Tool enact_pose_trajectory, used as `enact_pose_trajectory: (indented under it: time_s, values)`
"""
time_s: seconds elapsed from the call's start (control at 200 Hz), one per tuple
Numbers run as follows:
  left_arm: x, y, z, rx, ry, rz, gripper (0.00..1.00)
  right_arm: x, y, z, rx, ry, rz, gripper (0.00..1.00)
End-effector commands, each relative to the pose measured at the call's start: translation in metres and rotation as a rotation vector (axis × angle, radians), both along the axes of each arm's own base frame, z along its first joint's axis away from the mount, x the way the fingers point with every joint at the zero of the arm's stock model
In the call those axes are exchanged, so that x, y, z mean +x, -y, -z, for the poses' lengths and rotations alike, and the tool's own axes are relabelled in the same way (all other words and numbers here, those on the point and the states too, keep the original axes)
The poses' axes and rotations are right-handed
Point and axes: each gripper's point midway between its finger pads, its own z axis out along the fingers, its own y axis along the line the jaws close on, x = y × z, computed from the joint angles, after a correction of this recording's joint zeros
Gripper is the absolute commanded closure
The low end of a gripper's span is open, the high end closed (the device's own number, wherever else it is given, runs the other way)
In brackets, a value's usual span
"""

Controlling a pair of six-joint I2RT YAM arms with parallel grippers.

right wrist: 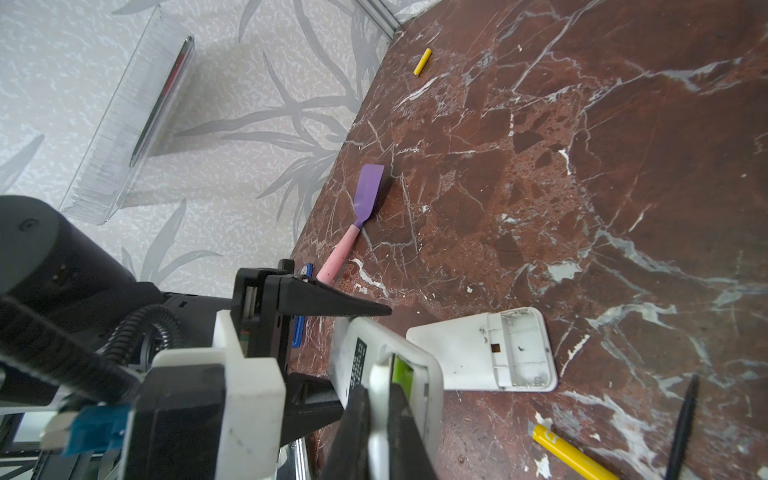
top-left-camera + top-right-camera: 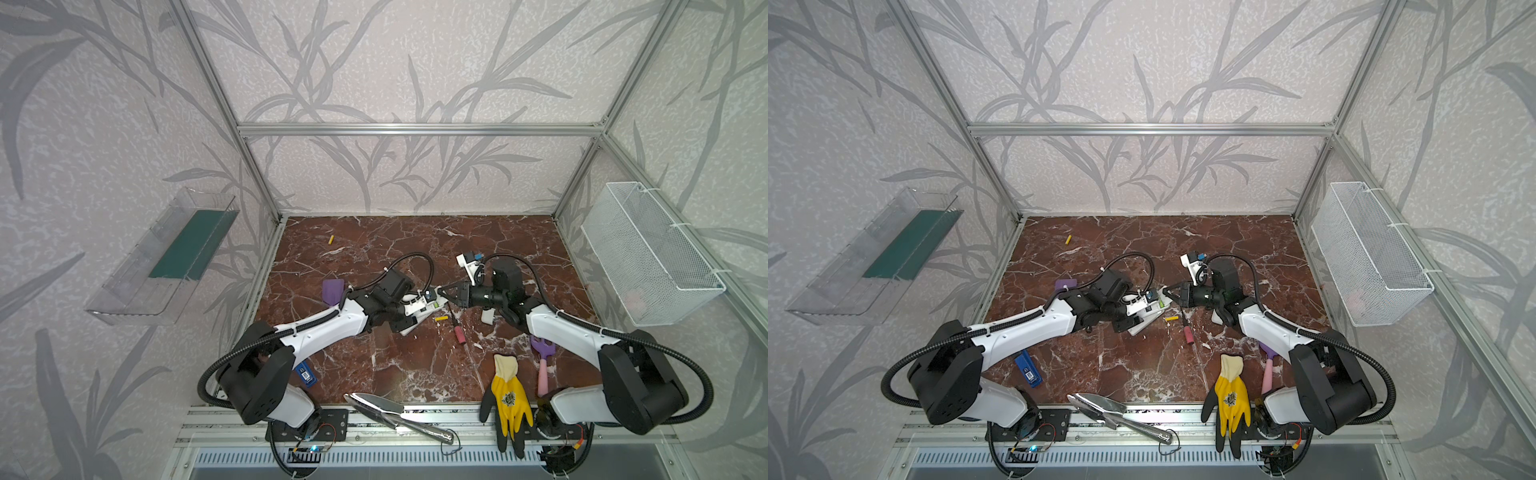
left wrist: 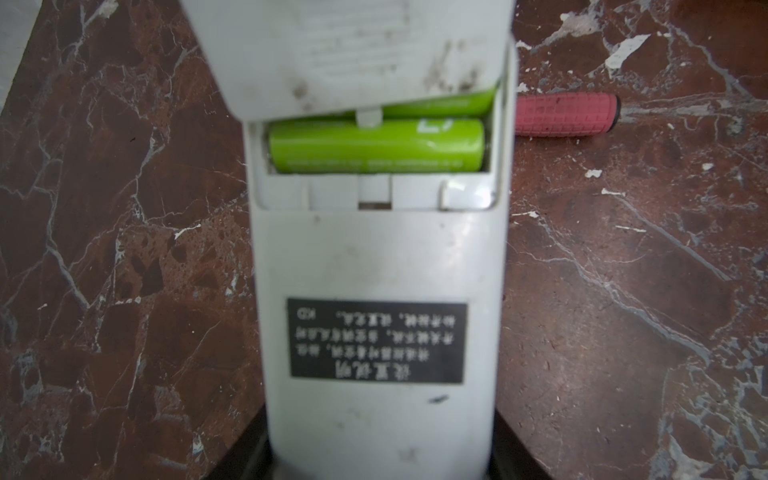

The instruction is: Unload the batteries from the remote control

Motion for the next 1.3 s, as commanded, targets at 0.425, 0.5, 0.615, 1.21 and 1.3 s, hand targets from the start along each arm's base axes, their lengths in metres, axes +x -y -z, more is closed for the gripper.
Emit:
enact_pose_trajectory:
  time_s: [0.425,0.5,0.615,1.21,1.3]
  values:
    - [0.004,-0.005,0.007,-0.013,-0.019,-0.034,1.0,0.003,0.003,-0.019,0.026,0.043,-0.008,1.0]
    - [0.005,-0.007,0.01,-0.007,-0.021,-0.043,1.0,0.006,0.006,-0.026,0.03,0.06,-0.001,1.0]
    - [0.006,-0.01,0.015,0.008,-0.031,-0.052,1.0,0.011,0.014,-0.032,0.022,0.078,0.026,1.0]
    - [-0.014,-0.012,0.028,0.047,-0.142,-0.009,1.0,0.059,0.069,0.084,-0.416,-0.045,0.263,1.0]
    - [-0.019,-0.014,0.032,0.059,-0.153,0.002,1.0,0.064,0.066,0.098,-0.401,-0.084,0.252,1.0]
